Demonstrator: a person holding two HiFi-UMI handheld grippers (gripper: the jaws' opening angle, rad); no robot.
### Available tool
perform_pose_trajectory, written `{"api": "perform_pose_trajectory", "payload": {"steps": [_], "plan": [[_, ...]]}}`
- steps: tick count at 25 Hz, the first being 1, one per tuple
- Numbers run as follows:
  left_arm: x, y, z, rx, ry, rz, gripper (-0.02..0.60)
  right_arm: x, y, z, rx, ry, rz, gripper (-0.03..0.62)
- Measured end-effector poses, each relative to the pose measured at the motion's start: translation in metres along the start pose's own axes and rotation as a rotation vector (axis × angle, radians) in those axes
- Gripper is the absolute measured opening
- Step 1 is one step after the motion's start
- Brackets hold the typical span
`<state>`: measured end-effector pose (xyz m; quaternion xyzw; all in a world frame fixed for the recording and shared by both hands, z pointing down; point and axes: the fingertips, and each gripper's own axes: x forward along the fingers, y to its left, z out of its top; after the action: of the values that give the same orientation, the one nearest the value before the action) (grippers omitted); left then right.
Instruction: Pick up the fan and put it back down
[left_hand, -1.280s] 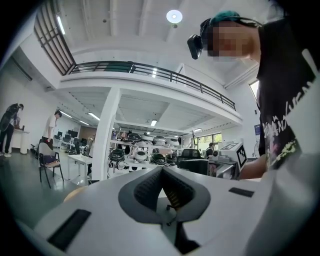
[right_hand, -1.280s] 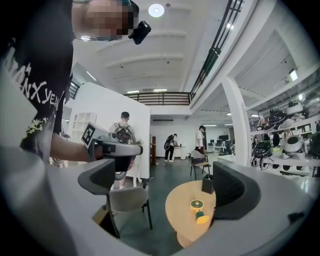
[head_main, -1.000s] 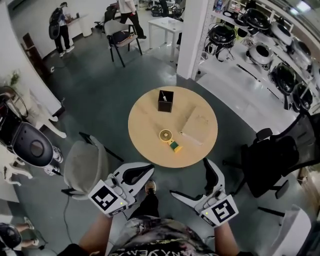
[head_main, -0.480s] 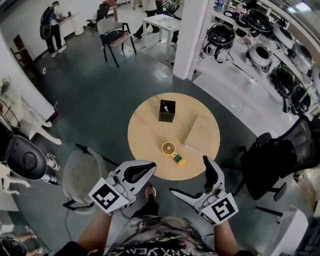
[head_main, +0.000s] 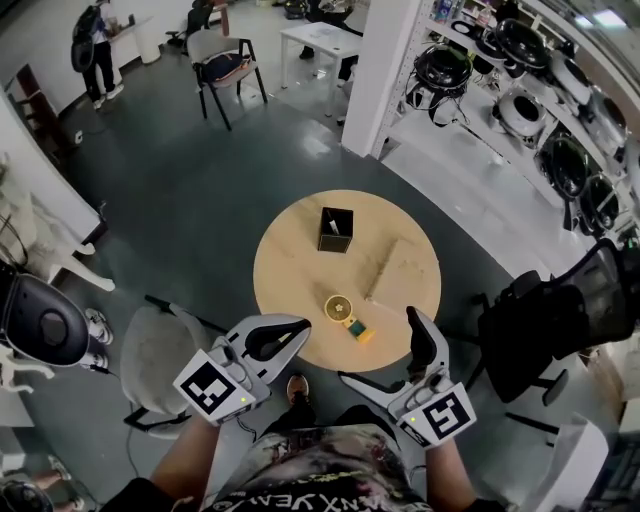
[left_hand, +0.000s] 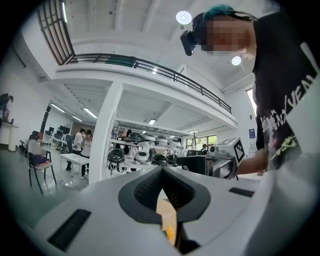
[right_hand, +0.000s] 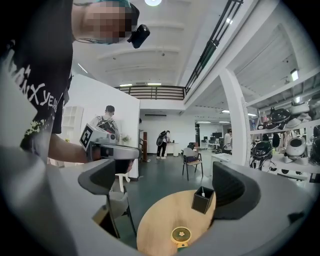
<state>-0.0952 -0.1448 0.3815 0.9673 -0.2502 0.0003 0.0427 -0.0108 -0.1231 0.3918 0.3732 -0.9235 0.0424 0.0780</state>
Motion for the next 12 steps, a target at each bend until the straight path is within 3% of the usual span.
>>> {"api": "perform_pose_trajectory", "payload": {"steps": [7,12], "plan": [[0.018,0.007,-0.001,-0.011,0.0,0.022,0.012,0.006,-0.019,-0.004,0.015,-0.011,0.021,0.586],[0.035,0.007,0.001,-0.01,0.009,0.077,0.012,0.002,-0.033,-0.004,0.029,-0.034,0.073,0.586]]}}
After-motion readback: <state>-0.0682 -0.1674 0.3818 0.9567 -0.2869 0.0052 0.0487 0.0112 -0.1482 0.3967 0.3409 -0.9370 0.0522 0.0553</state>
